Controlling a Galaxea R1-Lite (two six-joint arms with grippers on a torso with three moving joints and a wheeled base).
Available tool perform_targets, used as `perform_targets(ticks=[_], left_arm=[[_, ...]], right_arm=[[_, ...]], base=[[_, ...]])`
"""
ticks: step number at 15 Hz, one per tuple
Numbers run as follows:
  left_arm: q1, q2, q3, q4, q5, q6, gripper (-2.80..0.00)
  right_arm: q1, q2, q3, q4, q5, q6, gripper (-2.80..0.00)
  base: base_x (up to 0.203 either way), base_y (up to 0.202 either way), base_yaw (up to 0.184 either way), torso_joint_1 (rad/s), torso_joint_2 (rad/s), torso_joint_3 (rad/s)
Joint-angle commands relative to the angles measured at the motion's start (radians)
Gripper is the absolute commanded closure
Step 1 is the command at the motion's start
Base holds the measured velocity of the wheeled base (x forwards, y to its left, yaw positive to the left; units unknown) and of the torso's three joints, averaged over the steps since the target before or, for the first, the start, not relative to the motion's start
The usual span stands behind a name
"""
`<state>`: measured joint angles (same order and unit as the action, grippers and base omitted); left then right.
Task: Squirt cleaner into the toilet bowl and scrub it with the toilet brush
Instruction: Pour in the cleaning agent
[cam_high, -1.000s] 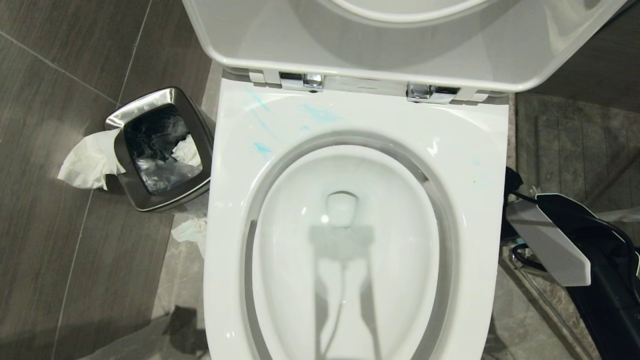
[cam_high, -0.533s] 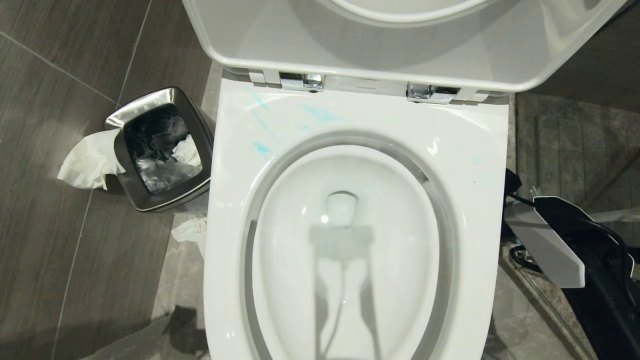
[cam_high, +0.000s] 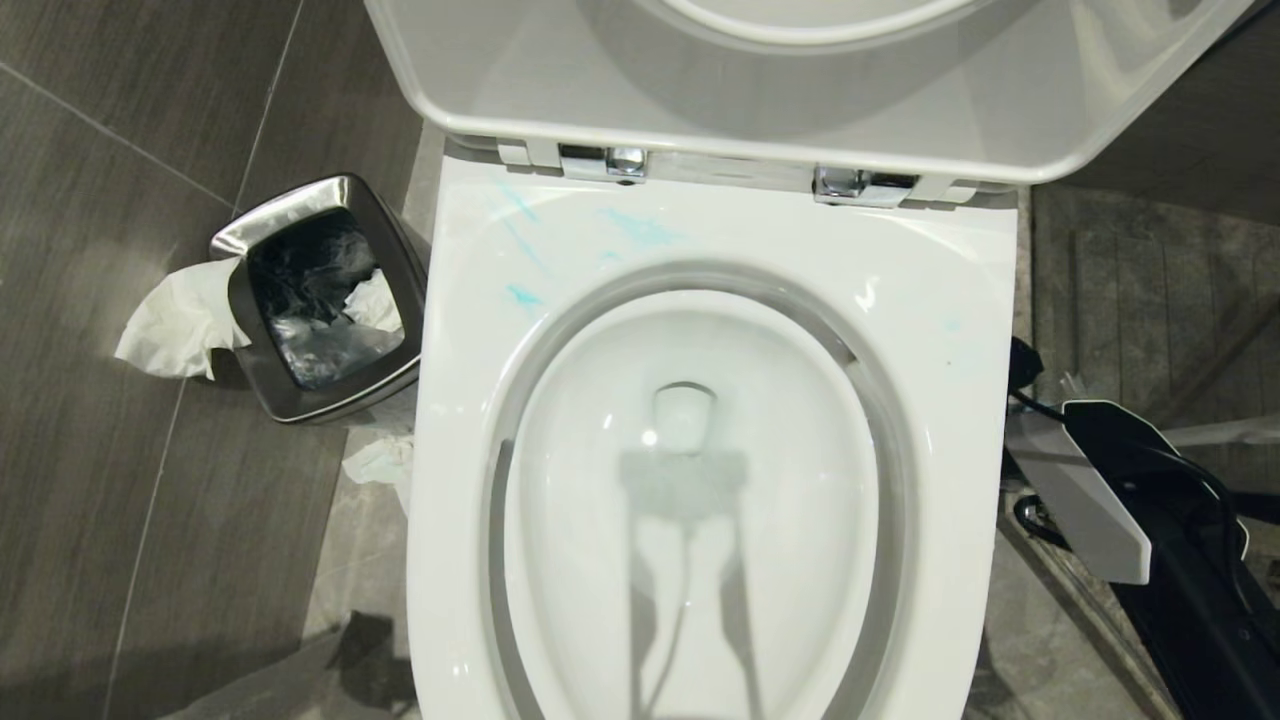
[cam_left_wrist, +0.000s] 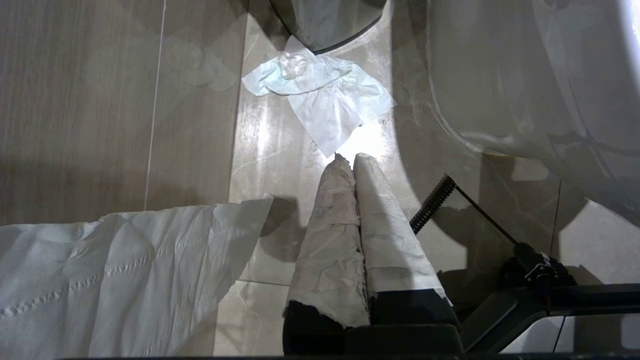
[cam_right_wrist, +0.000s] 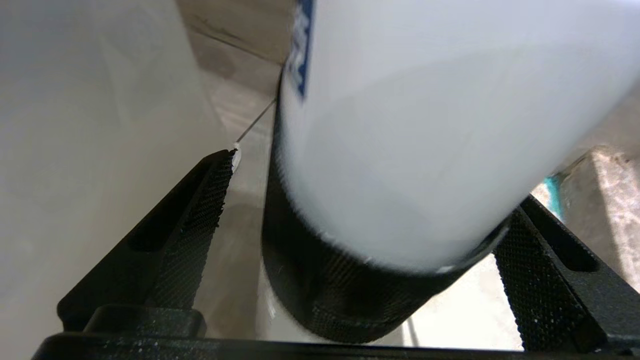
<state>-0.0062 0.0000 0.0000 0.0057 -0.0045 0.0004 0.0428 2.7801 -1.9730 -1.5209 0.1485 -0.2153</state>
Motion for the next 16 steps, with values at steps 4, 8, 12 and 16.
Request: perform_targets(ticks=[4,8,12,16], left_arm=[[0.0,0.002,0.002,0.0,0.0,0.0,0.0],[0.0,0.002,0.002,0.0,0.0,0.0,0.0],[0.0,0.002,0.002,0.0,0.0,0.0,0.0],[0.0,0.002,0.002,0.0,0.0,0.0,0.0]], right_arm=[[0.002,0.013,-0.004,-0.009,0.003,0.001,-2.8],[0.002,0.012,-0.004,-0.009,0.003,0.001,0.0],[0.0,0.009,-0.009,-0.009,0.005,0.004,0.0],[-0.009,0.001,-0.009,-0.009,0.014,0.004,0.0]], base=[[0.0,0.0,0.0,0.0,0.0,0.0],[0.0,0.0,0.0,0.0,0.0,0.0],[0.0,0.0,0.0,0.0,0.0,0.0],[0.0,0.0,0.0,0.0,0.0,0.0]])
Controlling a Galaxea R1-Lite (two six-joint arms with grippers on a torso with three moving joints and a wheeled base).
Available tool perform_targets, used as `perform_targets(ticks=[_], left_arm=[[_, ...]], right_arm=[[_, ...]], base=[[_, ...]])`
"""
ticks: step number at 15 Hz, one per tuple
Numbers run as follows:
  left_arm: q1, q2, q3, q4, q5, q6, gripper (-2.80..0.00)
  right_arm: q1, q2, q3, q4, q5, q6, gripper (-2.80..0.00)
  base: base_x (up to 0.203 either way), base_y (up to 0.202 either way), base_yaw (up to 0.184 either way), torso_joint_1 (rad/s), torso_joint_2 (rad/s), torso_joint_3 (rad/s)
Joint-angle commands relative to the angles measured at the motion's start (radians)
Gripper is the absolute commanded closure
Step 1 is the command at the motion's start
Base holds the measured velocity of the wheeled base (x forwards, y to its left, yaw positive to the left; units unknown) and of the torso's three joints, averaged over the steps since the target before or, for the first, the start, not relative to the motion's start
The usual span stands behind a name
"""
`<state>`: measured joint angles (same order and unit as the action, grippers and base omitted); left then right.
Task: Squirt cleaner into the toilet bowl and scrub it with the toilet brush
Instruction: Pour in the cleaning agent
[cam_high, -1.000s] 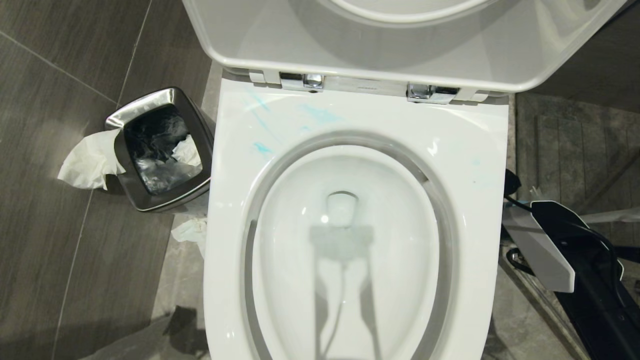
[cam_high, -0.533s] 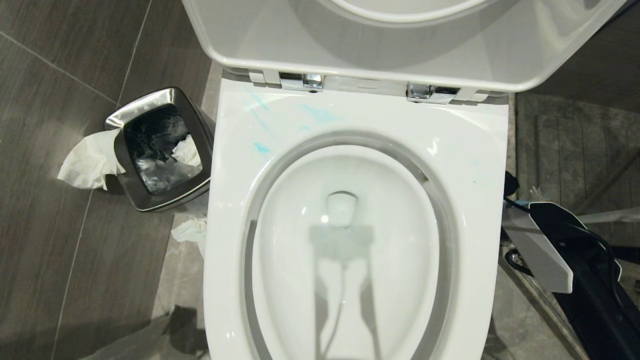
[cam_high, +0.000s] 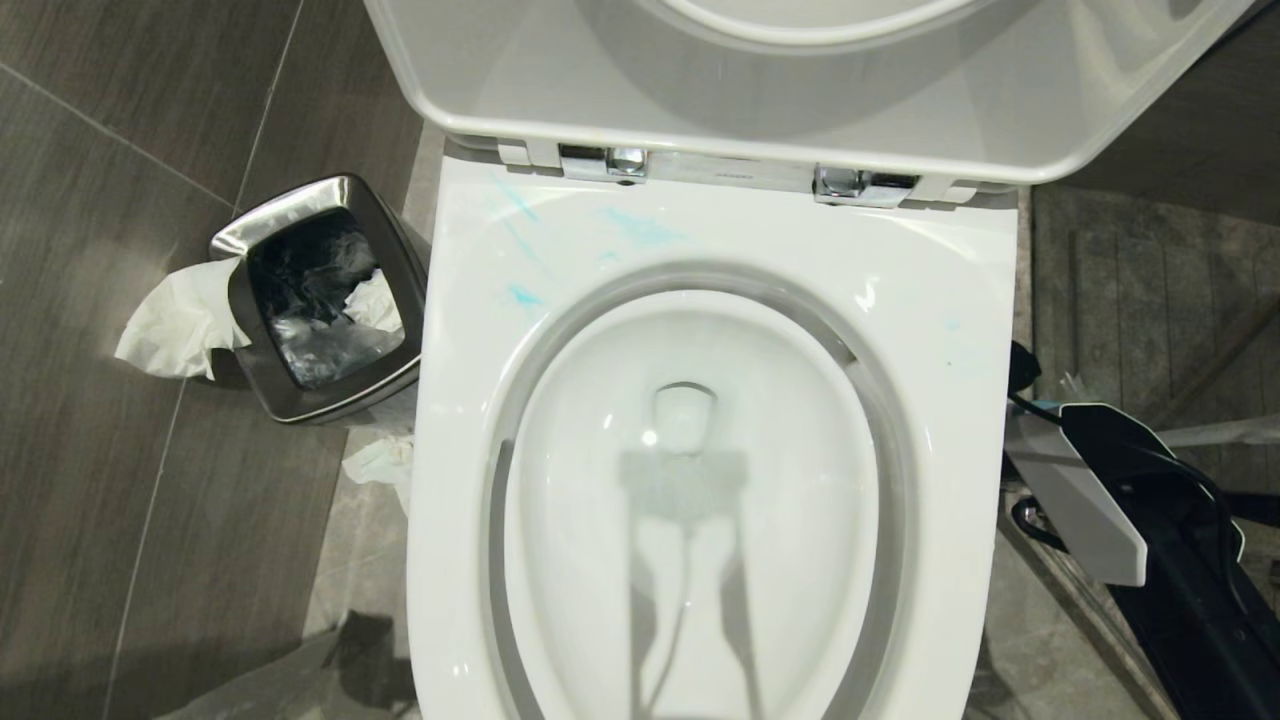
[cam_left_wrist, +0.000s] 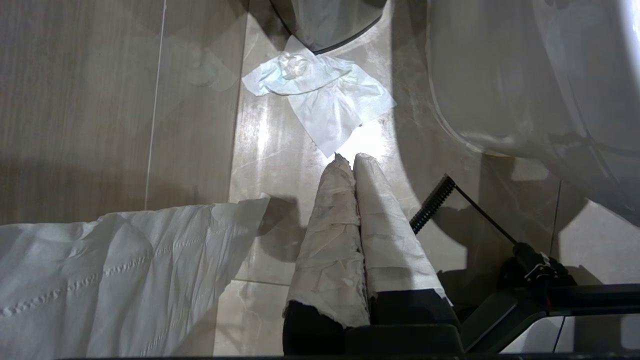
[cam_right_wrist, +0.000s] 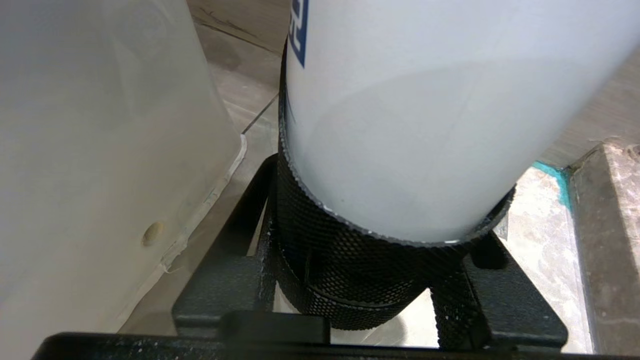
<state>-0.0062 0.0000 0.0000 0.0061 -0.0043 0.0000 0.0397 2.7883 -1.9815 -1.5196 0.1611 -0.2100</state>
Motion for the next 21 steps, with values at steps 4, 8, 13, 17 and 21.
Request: perform_targets(ticks=[4,8,13,17,21], left_arm=[[0.0,0.002,0.002,0.0,0.0,0.0,0.0],[0.0,0.002,0.002,0.0,0.0,0.0,0.0],[0.0,0.002,0.002,0.0,0.0,0.0,0.0],[-0.001,0.002,0.002,0.0,0.0,0.0,0.0],[0.0,0.002,0.002,0.0,0.0,0.0,0.0]], right_arm=[[-0.02,-0.035,0.004,-0.01,0.0,0.003,0.0],[-0.036,-0.083,0.007,-0.01,-0.001,0.01,0.0],[-0.066,-0.162,0.026,-0.01,-0.007,0.026,0.0],[-0.086,-0.269,0.15,-0.01,-0.004,0.05,0.0],[-0.1,-0.39,0.269,-0.01,-0.003,0.058,0.0]], base=[[0.0,0.0,0.0,0.0,0.0,0.0],[0.0,0.0,0.0,0.0,0.0,0.0],[0.0,0.0,0.0,0.0,0.0,0.0],[0.0,0.0,0.0,0.0,0.0,0.0],[0.0,0.0,0.0,0.0,0.0,0.0]])
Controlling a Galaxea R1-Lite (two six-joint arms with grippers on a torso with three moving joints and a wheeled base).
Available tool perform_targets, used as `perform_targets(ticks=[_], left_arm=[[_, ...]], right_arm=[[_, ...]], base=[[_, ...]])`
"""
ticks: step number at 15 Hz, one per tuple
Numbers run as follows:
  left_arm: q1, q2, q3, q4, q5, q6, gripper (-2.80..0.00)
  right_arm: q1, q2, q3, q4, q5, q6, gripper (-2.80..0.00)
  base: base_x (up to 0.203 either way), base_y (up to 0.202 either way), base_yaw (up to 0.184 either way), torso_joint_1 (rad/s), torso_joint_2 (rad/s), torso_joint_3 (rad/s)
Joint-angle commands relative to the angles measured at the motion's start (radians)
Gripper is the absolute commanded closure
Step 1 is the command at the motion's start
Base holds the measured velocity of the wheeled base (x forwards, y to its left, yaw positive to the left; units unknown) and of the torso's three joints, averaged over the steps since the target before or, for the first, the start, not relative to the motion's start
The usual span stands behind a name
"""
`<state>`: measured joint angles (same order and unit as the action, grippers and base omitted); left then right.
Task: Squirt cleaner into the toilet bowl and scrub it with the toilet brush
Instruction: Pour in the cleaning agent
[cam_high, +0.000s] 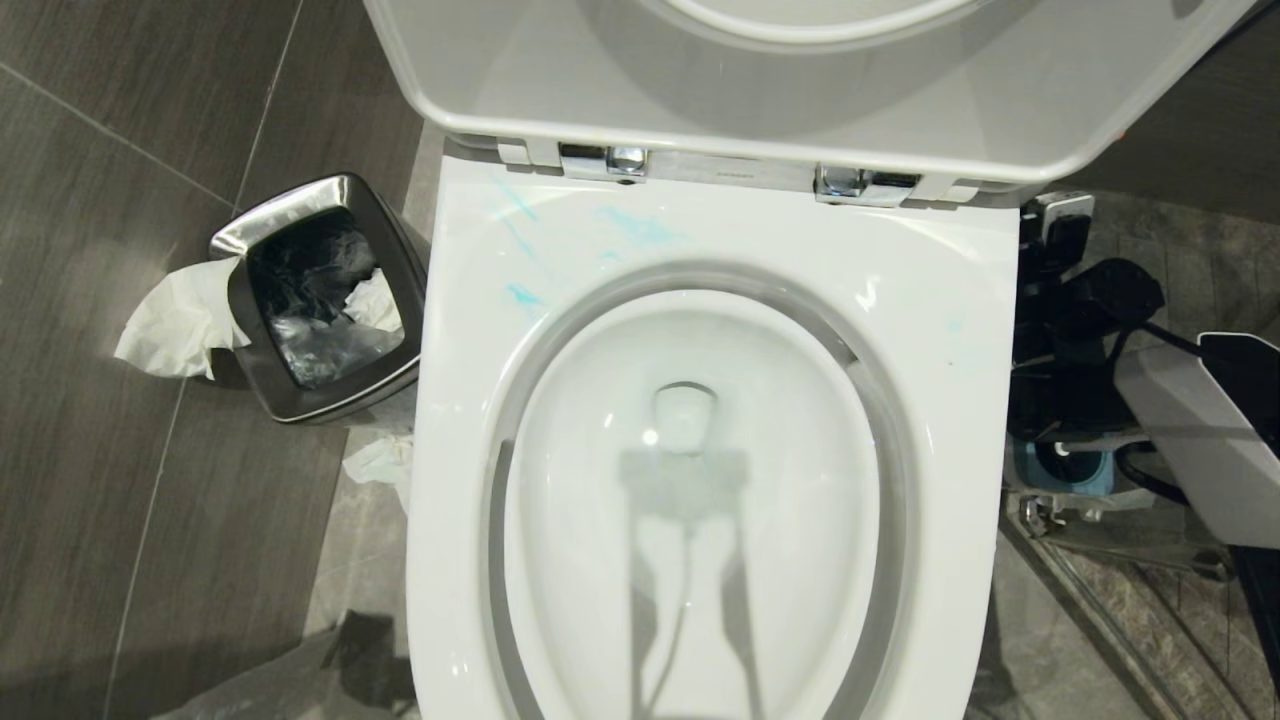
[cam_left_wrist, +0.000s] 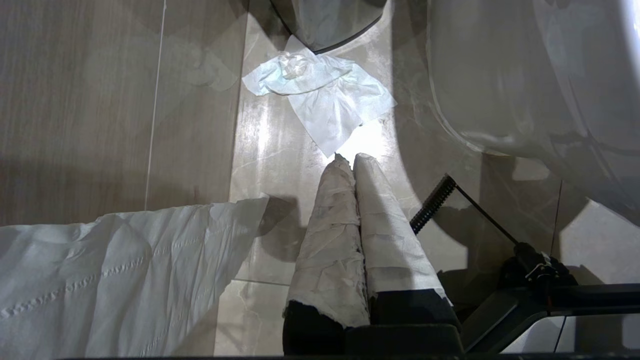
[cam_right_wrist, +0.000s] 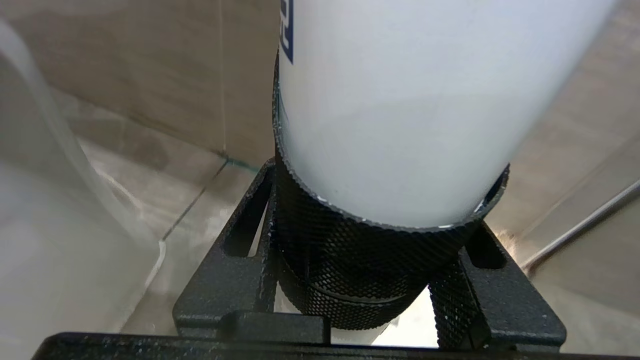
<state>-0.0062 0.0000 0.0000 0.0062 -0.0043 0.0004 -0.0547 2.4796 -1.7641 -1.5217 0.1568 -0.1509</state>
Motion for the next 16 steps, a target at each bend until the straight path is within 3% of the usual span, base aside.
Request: perform_targets(ticks=[1,9,16], left_arm=[[0.0,0.002,0.002,0.0,0.0,0.0,0.0],[0.0,0.002,0.002,0.0,0.0,0.0,0.0],[0.0,0.002,0.002,0.0,0.0,0.0,0.0]], right_arm=[[-0.009,-0.122,0.103,-0.008,0.001,-0.001,0.0],[-0.057,-0.488,0.388,0.019,-0.007,0.001,0.0],[-0.064,-0.748,0.755,0.088,-0.07,0.011,0.0]], base=[[0.0,0.0,0.0,0.0,0.0,0.0],[0.0,0.0,0.0,0.0,0.0,0.0],[0.0,0.0,0.0,0.0,0.0,0.0]])
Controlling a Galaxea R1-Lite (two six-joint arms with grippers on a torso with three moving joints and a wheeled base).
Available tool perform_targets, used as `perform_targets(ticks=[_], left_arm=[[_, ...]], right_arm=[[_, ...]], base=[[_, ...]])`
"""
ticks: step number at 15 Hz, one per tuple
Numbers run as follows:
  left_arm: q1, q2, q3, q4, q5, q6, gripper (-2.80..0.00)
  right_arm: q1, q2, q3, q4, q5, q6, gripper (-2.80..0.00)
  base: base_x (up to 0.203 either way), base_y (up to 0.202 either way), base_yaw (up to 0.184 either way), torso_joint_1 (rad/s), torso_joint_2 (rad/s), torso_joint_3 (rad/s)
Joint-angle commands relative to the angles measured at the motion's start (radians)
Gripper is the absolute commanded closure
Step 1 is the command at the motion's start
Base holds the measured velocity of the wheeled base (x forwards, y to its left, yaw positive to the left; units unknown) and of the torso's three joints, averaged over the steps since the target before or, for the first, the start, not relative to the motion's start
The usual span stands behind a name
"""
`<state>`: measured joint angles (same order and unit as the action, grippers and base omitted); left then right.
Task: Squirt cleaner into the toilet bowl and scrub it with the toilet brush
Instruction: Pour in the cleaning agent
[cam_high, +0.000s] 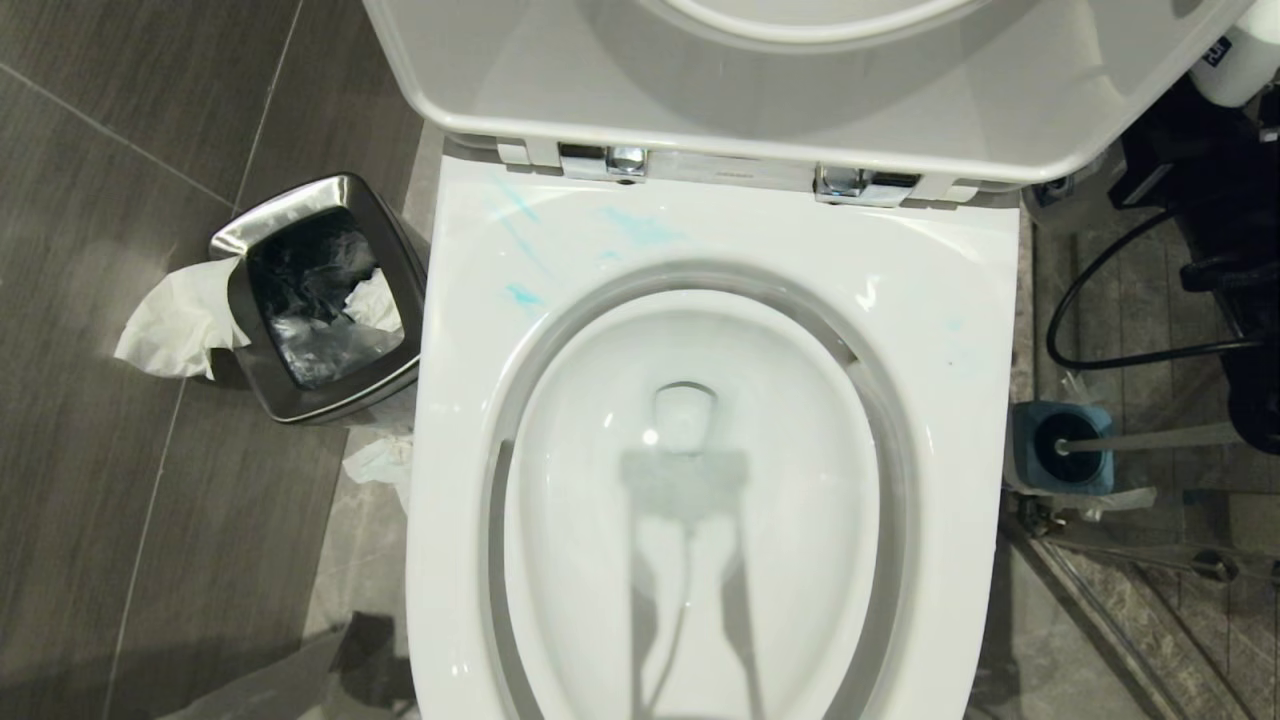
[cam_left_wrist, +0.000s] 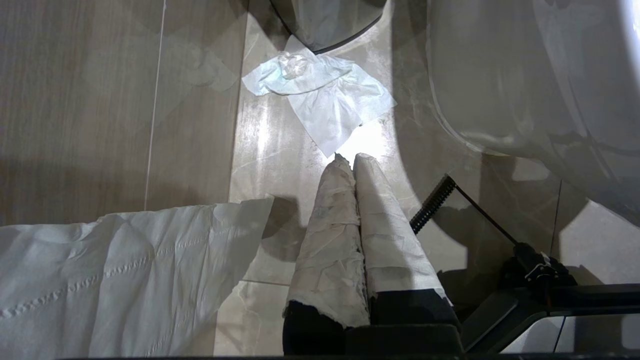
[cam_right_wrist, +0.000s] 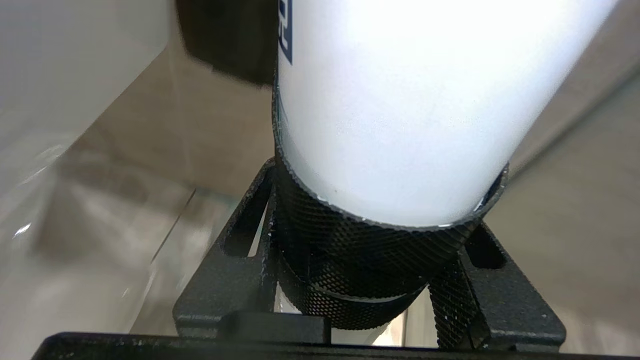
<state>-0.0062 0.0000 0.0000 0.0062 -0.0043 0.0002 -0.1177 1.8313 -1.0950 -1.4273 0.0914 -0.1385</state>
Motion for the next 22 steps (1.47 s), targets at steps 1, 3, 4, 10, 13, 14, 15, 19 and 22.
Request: perform_targets(ticks=[1,3,4,10,13,14,15,19,22], left_arm=[[0.0,0.002,0.002,0.0,0.0,0.0,0.0],[0.0,0.002,0.002,0.0,0.0,0.0,0.0],[0.0,0.002,0.002,0.0,0.0,0.0,0.0],[0.0,0.002,0.002,0.0,0.0,0.0,0.0],[0.0,0.002,0.002,0.0,0.0,0.0,0.0],[0.0,0.002,0.002,0.0,0.0,0.0,0.0],[0.0,0.002,0.002,0.0,0.0,0.0,0.0],[0.0,0.002,0.002,0.0,0.0,0.0,0.0],[0.0,0.002,0.002,0.0,0.0,0.0,0.0]], right_arm=[[-0.002,-0.142,0.138,-0.003,-0.011,0.001,0.0],[-0.002,-0.226,0.24,0.015,-0.036,0.008,0.0],[-0.001,-0.266,0.267,0.041,-0.045,0.01,0.0],[0.031,-0.551,0.388,0.301,-0.054,0.044,0.0],[0.035,-0.655,0.442,0.444,-0.045,0.052,0.0],[0.035,-0.673,0.452,0.475,-0.045,0.055,0.0],[0.035,-0.687,0.461,0.492,-0.045,0.056,0.0],[0.036,-0.694,0.465,0.498,-0.045,0.015,0.0],[0.036,-0.734,0.463,0.541,-0.044,-0.023,0.0]], base=[[0.0,0.0,0.0,0.0,0.0,0.0],[0.0,0.0,0.0,0.0,0.0,0.0],[0.0,0.0,0.0,0.0,0.0,0.0],[0.0,0.0,0.0,0.0,0.0,0.0],[0.0,0.0,0.0,0.0,0.0,0.0],[0.0,0.0,0.0,0.0,0.0,0.0],[0.0,0.0,0.0,0.0,0.0,0.0],[0.0,0.0,0.0,0.0,0.0,0.0],[0.0,0.0,0.0,0.0,0.0,0.0]])
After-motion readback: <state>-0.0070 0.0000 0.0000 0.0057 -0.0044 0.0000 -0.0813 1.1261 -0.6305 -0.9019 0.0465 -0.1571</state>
